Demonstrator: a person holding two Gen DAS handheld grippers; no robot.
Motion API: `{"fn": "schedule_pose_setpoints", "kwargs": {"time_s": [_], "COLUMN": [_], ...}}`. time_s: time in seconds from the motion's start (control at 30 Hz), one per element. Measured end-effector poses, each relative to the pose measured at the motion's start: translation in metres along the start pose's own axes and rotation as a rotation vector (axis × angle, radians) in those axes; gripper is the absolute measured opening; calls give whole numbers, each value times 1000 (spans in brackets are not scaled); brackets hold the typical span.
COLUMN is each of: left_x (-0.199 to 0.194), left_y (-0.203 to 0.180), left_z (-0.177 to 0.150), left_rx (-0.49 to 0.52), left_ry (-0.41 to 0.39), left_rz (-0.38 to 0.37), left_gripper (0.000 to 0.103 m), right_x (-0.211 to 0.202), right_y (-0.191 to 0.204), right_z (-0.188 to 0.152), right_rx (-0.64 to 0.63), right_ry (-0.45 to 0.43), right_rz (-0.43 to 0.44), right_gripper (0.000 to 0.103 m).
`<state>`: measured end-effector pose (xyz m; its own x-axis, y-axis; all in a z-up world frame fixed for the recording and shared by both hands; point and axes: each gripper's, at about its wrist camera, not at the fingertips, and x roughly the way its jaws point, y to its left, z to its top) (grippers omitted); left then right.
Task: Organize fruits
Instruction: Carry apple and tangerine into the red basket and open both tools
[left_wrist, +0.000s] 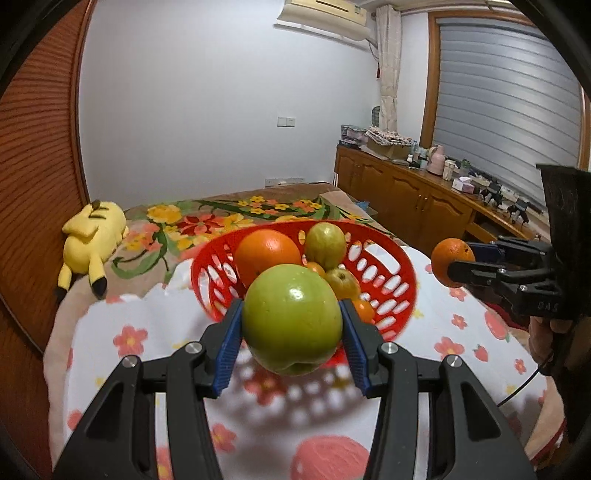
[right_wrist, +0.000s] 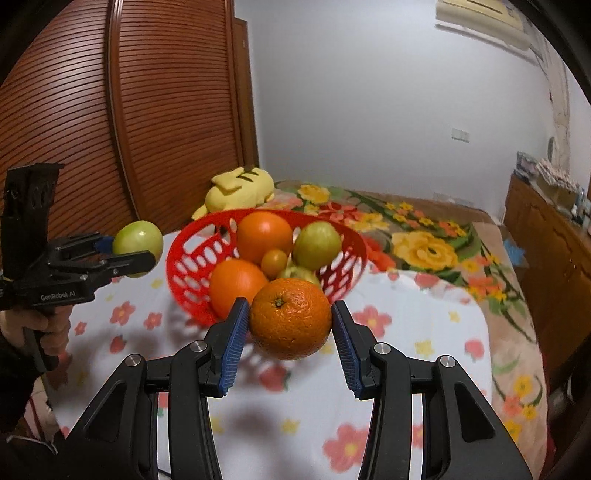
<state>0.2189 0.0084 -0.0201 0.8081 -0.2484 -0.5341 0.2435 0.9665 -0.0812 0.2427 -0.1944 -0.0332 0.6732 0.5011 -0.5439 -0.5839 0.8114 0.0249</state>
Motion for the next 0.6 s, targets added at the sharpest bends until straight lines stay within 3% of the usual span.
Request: {"fn": "schedule_pose_setpoints", "kwargs": {"time_s": [0.43,0.6], "left_x": [49,61], "left_y": [30,33], "left_z": [19,18], "left_rx": [-21,-20], "left_ry": [33,56], "left_rz": [17,25], "left_gripper": [49,49], "right_x": [74,85], "right_y": [-19,-23], "right_z": [23,27], "right_rx": [-39,-33], "right_ry": [81,81], "right_rz": [-27,-27], "right_gripper": [46,47]}}
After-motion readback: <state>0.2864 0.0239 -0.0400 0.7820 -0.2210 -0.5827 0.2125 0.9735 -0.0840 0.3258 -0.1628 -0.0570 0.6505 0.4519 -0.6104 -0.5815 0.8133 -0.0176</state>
